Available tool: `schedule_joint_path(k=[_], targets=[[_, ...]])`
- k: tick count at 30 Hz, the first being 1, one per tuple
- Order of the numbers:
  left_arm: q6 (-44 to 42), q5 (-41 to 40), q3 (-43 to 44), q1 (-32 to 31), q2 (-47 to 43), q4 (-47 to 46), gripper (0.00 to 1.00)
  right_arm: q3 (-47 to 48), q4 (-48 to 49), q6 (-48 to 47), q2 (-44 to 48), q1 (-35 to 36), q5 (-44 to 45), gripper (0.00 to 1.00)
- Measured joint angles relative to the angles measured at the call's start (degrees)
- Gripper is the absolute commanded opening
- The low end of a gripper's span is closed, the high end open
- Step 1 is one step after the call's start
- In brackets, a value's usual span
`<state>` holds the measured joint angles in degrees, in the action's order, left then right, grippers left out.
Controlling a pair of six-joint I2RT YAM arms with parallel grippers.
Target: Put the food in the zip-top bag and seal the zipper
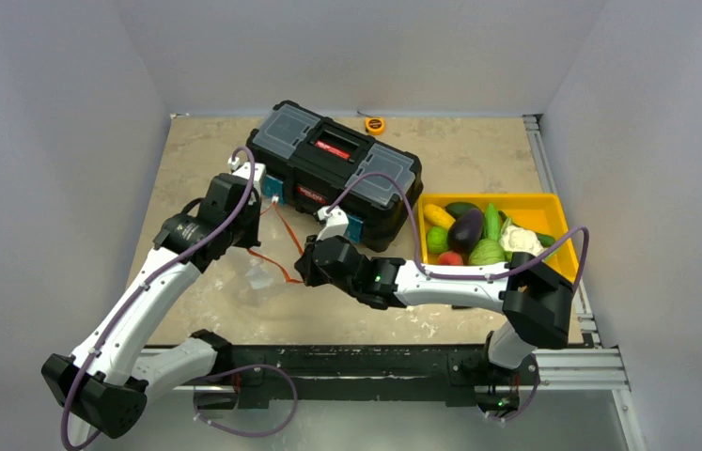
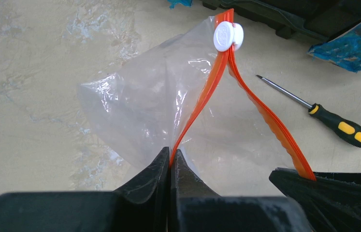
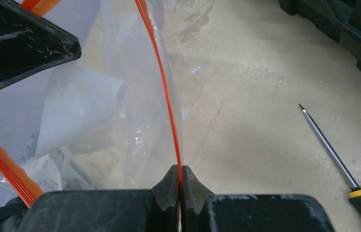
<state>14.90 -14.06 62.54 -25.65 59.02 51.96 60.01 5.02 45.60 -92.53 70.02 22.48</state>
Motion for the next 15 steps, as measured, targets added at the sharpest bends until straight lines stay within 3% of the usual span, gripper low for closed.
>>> schedule_joint_path(k=[11,15], targets=[[-2.4,0.8,0.3,0.0,1.6,2.1,0.00,3.3,-6.1,-9.8,2.5,-0.2,-7.0,0.64],[-2.5,0.3,-0.6,0.0,1.5,2.1,0.00,0.7,-10.6,-12.2,10.5,-0.2,-5.5,0.64]])
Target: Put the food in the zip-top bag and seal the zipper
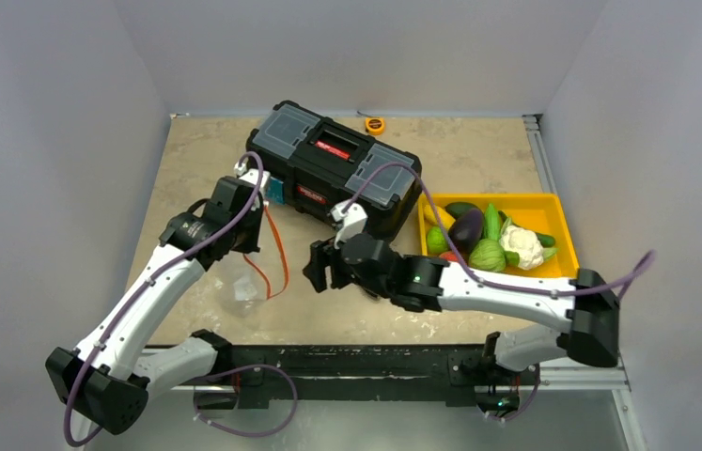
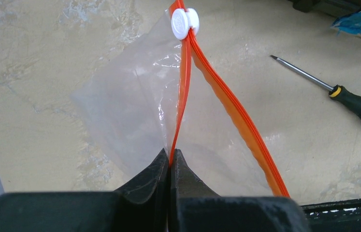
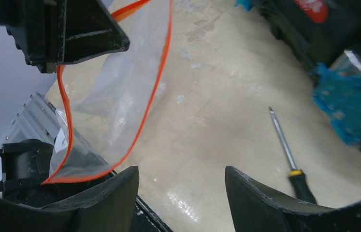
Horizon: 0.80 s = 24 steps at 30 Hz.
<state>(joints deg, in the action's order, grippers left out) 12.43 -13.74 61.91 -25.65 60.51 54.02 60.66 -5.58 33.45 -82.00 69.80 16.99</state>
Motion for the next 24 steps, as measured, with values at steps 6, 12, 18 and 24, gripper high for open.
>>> schedule_joint_path(k=[6,12,18,24], targets=[[0.0,0.0,-2.0,0.0,-1.5,0.1,0.00,-10.4,-4.9,2.3,17.5,-0.7,12.2,0.56],[0.0,0.1,-2.0,0.0,-1.6,0.0,0.00,-18.4,-12.2,9.3,30.5,-13.0,21.2,0.52],[0.0,0.1,-2.0,0.0,-1.6,0.0,0.00,-19.5,-18.1,12.2,31.8,-30.3,24.3,0.59],[0.0,0.3,-2.0,0.0,-1.6,0.0,0.00,-18.3,-20.4,11.3,23.9,-40.2,24.5,0.99]])
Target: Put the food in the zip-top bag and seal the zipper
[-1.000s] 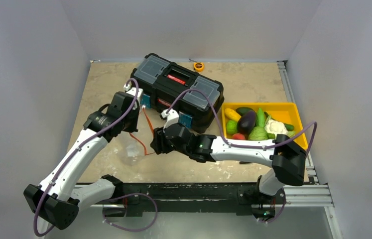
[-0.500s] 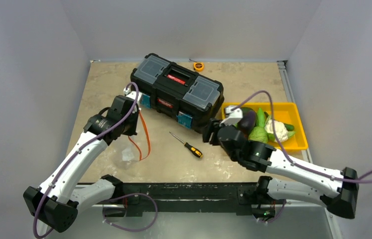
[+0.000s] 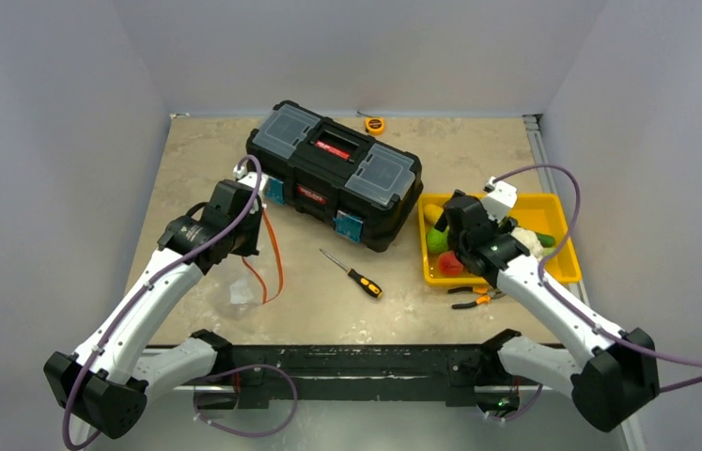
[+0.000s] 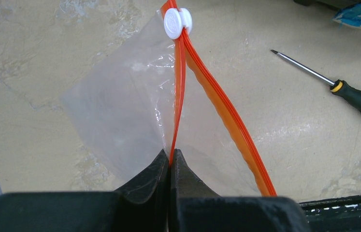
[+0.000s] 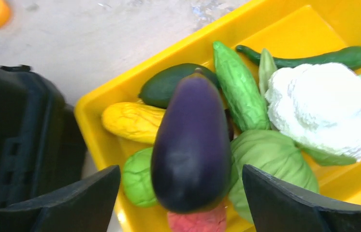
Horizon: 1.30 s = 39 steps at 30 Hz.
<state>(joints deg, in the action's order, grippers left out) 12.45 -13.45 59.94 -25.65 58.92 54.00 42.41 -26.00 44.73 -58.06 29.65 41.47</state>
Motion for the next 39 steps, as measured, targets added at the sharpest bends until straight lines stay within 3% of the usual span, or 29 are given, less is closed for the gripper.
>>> schedule_joint_path(k=[8,29,33,39], targets=[[0.0,0.3,0.0,0.0,0.0,0.0,0.00,6.9,-0.8,-4.2,-12.0,-2.6,0.9,0.99],[0.0,0.8,0.0,0.0,0.0,-0.2,0.00,5.0,4.4,-6.0,-20.3,-4.2,2.6,0.88],[0.0,0.8,0.0,0.0,0.0,-0.2,0.00,4.2,4.8,-5.9,-21.3,-4.2,2.6,0.76],[0.0,0.8,0.0,0.0,0.0,-0.2,0.00,4.0,4.7,-5.4,-20.3,-4.2,2.8,0.41]])
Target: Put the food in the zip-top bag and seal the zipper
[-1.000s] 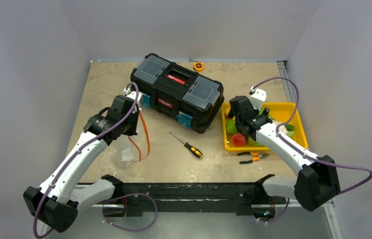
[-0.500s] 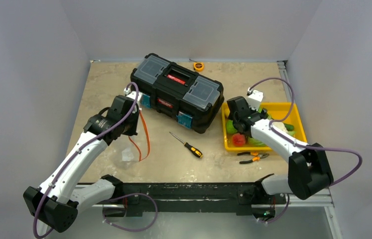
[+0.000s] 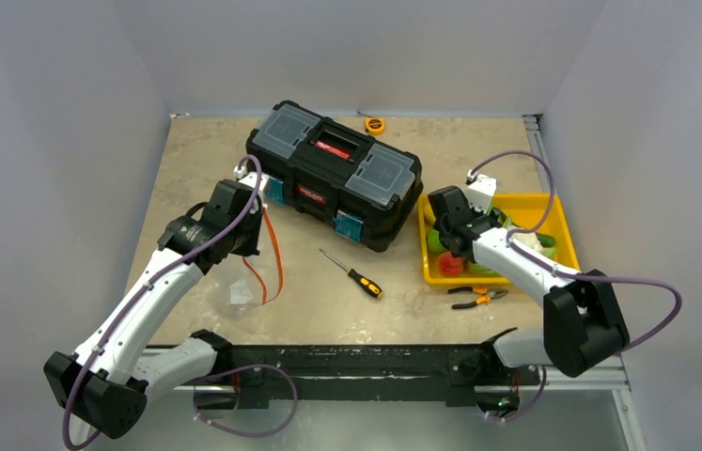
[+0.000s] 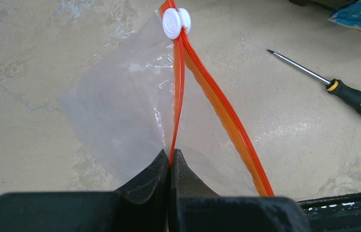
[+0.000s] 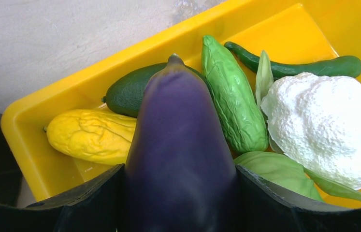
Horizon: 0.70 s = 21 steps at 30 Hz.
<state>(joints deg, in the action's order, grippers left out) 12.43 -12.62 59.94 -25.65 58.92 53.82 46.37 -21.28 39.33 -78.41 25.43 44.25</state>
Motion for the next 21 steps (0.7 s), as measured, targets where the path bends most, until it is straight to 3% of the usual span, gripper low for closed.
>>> schedule_joint_path(k=[2,6,13,17,21], targets=[[0.0,0.0,0.0,0.0,0.0,0.0,0.00,0.0,-0.5,0.3,1.3,0.0,0.3,0.19],[0.0,0.0,0.0,0.0,0.0,-0.1,0.00,0.0,-2.1,0.8,5.6,0.0,1.4,0.00],[0.0,0.9,0.0,0.0,0.0,-0.2,0.00,0.0,-4.0,-2.2,18.0,0.0,-0.9,0.00],[0.0,1.5,0.0,0.0,0.0,-0.2,0.00,0.2,-0.8,-9.5,27.7,0.2,-14.1,0.00],[0.0,1.7,0.0,0.0,0.0,-0.2,0.00,2.6,4.2,-13.3,31.6,3.1,-28.6,0.00]])
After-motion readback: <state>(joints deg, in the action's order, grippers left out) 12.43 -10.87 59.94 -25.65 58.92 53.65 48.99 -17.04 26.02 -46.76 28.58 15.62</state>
